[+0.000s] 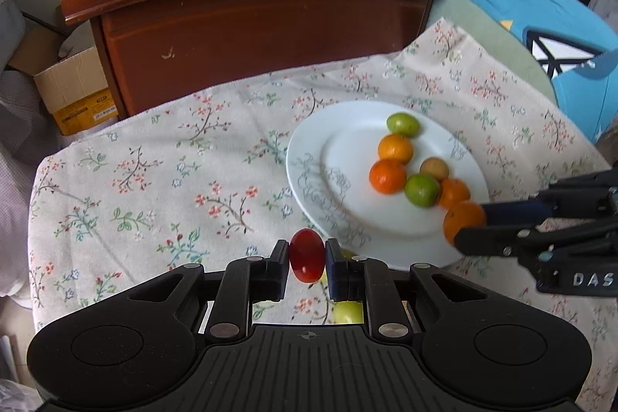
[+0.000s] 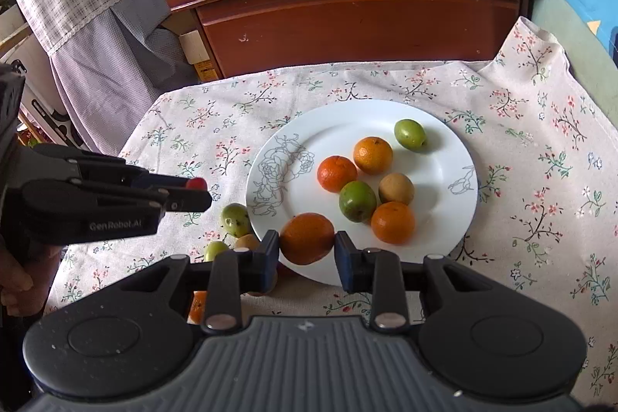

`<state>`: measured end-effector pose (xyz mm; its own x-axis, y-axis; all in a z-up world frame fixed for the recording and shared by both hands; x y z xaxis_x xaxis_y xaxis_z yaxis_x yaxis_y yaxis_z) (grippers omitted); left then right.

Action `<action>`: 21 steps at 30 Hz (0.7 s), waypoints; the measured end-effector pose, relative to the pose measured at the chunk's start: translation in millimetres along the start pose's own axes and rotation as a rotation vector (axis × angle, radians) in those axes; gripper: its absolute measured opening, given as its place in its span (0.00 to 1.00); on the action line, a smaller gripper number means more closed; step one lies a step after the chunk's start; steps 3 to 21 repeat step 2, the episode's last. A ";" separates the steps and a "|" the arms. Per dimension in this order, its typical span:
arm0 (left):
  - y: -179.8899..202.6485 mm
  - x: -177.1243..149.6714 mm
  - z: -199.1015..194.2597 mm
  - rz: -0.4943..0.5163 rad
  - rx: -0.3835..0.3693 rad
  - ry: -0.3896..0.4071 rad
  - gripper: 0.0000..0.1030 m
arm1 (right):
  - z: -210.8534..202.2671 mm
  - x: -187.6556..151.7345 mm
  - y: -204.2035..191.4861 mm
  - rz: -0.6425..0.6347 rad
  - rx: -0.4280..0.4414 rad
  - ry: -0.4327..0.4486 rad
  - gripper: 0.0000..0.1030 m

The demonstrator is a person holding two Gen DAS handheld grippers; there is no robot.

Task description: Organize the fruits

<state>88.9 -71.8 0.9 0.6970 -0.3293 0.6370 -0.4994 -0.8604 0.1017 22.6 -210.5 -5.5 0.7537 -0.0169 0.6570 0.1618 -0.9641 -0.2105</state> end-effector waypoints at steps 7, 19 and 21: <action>2.3 9.4 0.6 0.009 -0.003 0.022 0.17 | 1.4 2.3 1.6 0.006 -0.001 0.003 0.30; 2.3 9.4 0.6 0.009 -0.003 0.022 0.17 | 1.4 2.3 1.6 0.006 -0.001 0.003 0.30; 2.3 9.4 0.6 0.009 -0.003 0.022 0.17 | 1.4 2.3 1.6 0.006 -0.001 0.003 0.30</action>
Point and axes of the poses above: each gripper's, at about its wrist camera, not at the fingertips, and z roughly the way its jaws point, y to its right, x to its top, the point moved 6 cm from there along z, roughly the way its jaws point
